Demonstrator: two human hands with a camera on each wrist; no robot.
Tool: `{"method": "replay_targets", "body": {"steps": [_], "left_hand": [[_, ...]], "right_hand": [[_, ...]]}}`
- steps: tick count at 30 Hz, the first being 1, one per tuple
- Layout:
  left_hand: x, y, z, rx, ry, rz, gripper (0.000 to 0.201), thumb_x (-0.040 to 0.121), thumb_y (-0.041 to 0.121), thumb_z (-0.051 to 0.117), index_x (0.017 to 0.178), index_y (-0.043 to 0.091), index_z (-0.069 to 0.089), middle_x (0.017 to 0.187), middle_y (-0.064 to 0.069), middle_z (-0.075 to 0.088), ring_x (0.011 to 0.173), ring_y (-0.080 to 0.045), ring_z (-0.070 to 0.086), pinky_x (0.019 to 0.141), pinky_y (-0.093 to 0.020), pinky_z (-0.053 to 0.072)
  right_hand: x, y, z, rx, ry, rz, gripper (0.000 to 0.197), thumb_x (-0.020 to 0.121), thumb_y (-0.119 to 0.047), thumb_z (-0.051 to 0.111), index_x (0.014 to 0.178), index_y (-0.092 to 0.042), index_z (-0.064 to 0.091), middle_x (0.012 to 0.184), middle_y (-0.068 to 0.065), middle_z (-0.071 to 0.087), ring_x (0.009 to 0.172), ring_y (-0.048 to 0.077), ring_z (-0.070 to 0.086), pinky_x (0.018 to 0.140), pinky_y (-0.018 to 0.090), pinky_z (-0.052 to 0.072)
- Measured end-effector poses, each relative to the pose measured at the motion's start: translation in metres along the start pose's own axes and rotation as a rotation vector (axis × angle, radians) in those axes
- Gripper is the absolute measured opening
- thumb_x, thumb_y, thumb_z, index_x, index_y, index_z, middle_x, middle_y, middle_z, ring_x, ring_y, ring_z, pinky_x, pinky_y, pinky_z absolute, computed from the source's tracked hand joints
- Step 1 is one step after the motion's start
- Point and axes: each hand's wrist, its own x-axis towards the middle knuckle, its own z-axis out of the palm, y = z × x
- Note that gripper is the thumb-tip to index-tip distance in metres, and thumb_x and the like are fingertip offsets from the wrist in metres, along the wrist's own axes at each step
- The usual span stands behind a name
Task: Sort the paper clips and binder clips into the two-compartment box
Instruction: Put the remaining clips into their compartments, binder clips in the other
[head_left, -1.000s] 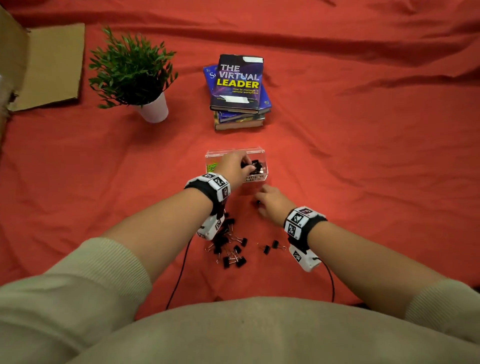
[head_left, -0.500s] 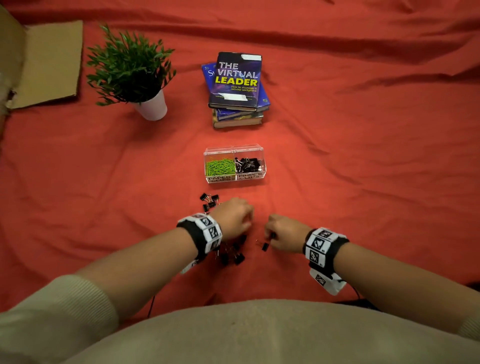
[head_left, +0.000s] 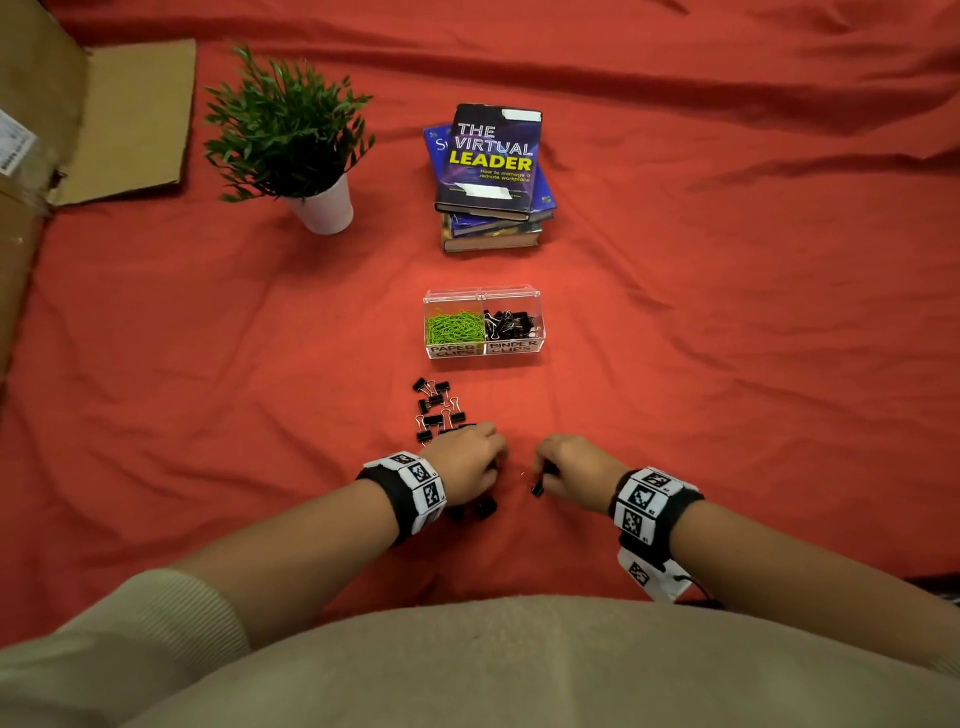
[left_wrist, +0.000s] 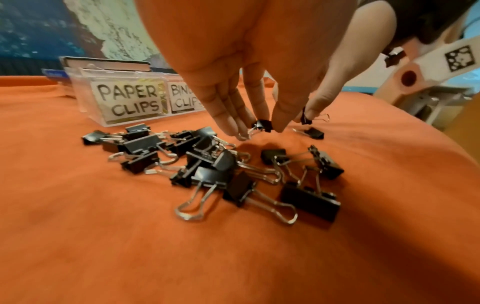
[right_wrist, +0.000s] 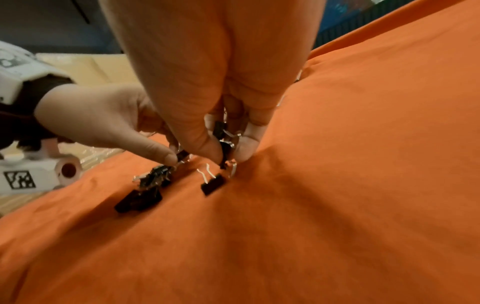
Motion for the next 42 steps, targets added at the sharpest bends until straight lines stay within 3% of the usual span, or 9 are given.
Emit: {"method": "replay_targets", "body": {"steps": [7, 12, 16, 21, 27, 30, 36, 39, 42], "left_hand": [[-0.015, -0.016, 0.003, 0.073, -0.130, 0.037, 0.029, 0.088, 0.021, 0.052, 0.116, 0.016, 0.055, 0.115, -0.007, 0.046, 0.094, -0.031, 0.058, 0.073, -0.042, 0.051], [-0.017, -0.011, 0.007, 0.166, -0.150, 0.114, 0.034, 0.091, 0.015, 0.047, 0.124, 0.016, 0.056, 0.117, -0.010, 0.046, 0.100, -0.031, 0.056, 0.078, -0.041, 0.049], [-0.018, -0.012, 0.010, 0.217, -0.147, 0.150, 0.024, 0.091, 0.011, 0.044, 0.112, 0.009, 0.056, 0.113, -0.011, 0.047, 0.093, -0.032, 0.057, 0.071, -0.041, 0.046], [-0.018, -0.013, 0.009, 0.183, -0.138, 0.132, 0.018, 0.090, 0.002, 0.043, 0.106, 0.005, 0.052, 0.111, -0.011, 0.047, 0.088, -0.032, 0.056, 0.065, -0.039, 0.040], [-0.019, -0.017, 0.008, 0.148, -0.099, 0.146, 0.024, 0.089, -0.001, 0.043, 0.110, 0.005, 0.052, 0.111, -0.011, 0.054, 0.098, -0.032, 0.055, 0.075, -0.041, 0.045], [-0.018, -0.019, 0.012, 0.137, -0.085, 0.124, 0.027, 0.087, -0.001, 0.046, 0.112, 0.007, 0.047, 0.110, -0.012, 0.054, 0.099, -0.032, 0.055, 0.074, -0.042, 0.047], [-0.020, -0.022, 0.016, 0.158, -0.095, 0.114, 0.020, 0.087, 0.000, 0.048, 0.106, 0.005, 0.050, 0.106, -0.012, 0.049, 0.092, -0.030, 0.053, 0.064, -0.037, 0.039], [-0.022, -0.024, 0.013, 0.124, -0.078, 0.093, 0.018, 0.089, 0.001, 0.045, 0.106, 0.002, 0.051, 0.110, -0.014, 0.050, 0.096, -0.030, 0.053, 0.068, -0.037, 0.040], [-0.024, -0.030, 0.005, 0.022, -0.049, 0.043, 0.020, 0.090, 0.004, 0.044, 0.106, -0.001, 0.055, 0.115, -0.015, 0.051, 0.099, -0.033, 0.055, 0.075, -0.040, 0.043]], "right_hand": [[0.002, -0.014, 0.013, -0.100, -0.063, -0.061, 0.027, 0.089, -0.010, 0.053, 0.115, -0.010, 0.060, 0.115, 0.011, 0.052, 0.107, 0.027, 0.052, 0.090, 0.034, 0.040], [-0.001, -0.010, 0.019, -0.074, -0.042, -0.039, 0.024, 0.088, -0.013, 0.056, 0.111, -0.009, 0.061, 0.117, 0.011, 0.046, 0.107, 0.028, 0.049, 0.092, 0.035, 0.042], [-0.002, -0.007, 0.022, -0.084, -0.047, -0.049, 0.022, 0.086, -0.013, 0.057, 0.106, -0.007, 0.063, 0.117, 0.012, 0.048, 0.107, 0.028, 0.050, 0.093, 0.038, 0.043], [0.007, -0.007, 0.012, 0.040, 0.003, 0.005, 0.015, 0.082, -0.008, 0.059, 0.092, -0.007, 0.071, 0.102, 0.008, 0.063, 0.097, 0.024, 0.060, 0.087, 0.028, 0.044], [0.042, -0.007, -0.051, 0.575, 0.180, 0.268, 0.008, 0.078, -0.007, 0.070, 0.071, -0.008, 0.070, 0.067, 0.004, 0.067, 0.060, 0.012, 0.058, 0.067, 0.027, 0.051], [0.068, -0.011, -0.096, 0.648, 0.343, 0.264, 0.006, 0.078, -0.005, 0.071, 0.081, 0.001, 0.071, 0.073, 0.005, 0.068, 0.065, 0.011, 0.061, 0.075, 0.026, 0.053], [0.114, -0.019, -0.123, 0.254, 0.405, 0.264, 0.011, 0.081, -0.009, 0.062, 0.087, -0.004, 0.070, 0.093, 0.016, 0.071, 0.080, 0.022, 0.061, 0.072, 0.030, 0.052], [0.110, -0.031, -0.114, 0.007, 0.462, 0.128, 0.019, 0.085, -0.012, 0.059, 0.102, -0.012, 0.067, 0.113, 0.009, 0.059, 0.112, 0.027, 0.048, 0.095, 0.035, 0.042], [0.098, -0.048, -0.083, -0.046, 0.381, -0.056, 0.023, 0.086, -0.009, 0.056, 0.106, -0.016, 0.065, 0.117, 0.003, 0.056, 0.119, 0.022, 0.042, 0.105, 0.039, 0.040]]}}
